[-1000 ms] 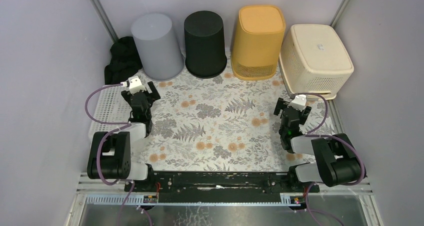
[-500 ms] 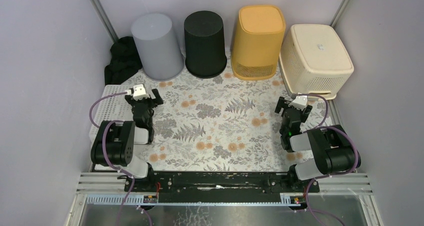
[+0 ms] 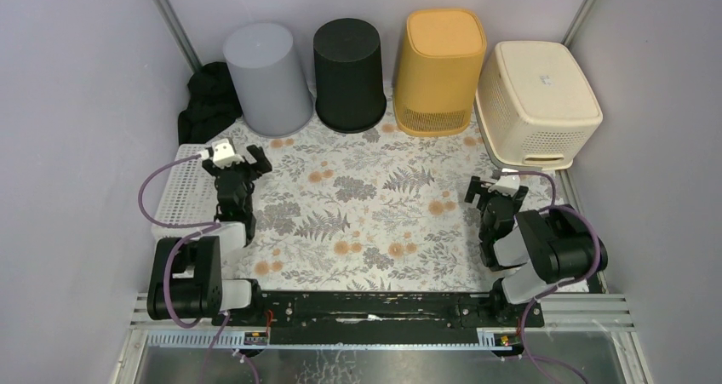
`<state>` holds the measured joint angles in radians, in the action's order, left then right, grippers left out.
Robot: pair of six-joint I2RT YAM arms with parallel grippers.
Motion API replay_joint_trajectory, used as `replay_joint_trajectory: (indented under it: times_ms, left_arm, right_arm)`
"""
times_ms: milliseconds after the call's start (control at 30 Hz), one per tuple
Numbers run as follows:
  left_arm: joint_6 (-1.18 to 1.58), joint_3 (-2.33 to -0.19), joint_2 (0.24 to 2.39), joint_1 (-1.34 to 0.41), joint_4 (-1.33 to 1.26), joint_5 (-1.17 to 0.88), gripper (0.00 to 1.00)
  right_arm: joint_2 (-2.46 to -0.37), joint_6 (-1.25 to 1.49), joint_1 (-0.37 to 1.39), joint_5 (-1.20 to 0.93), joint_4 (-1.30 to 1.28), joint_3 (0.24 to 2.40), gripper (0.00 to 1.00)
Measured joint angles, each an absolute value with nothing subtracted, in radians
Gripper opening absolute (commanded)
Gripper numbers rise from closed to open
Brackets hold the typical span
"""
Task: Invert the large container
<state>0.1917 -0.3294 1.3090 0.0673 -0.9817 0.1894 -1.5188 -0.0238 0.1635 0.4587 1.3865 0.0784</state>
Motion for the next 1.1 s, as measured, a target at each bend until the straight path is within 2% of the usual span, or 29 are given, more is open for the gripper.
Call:
replay_joint_trajectory:
  times_ms: [367, 733, 1100]
  left_arm:
    - [0.203, -0.185, 1.229, 0.038, -1.002, 0.159, 1.00]
    - [0.153, -0.122, 1.491, -0.037, -1.237, 0.207, 1.00]
    - [0.139, -0.202, 1.506, -0.039, -1.210, 0.210, 1.00]
  right_arm:
    - [-1.555, -0.025, 0.147, 0.433, 1.385, 0.111, 0.99]
    - [-1.555, -0.025, 0.147, 0.426, 1.381, 0.114, 0.99]
    - [-1.555, -0.025, 0.146, 0.424, 1.377, 0.115, 0.99]
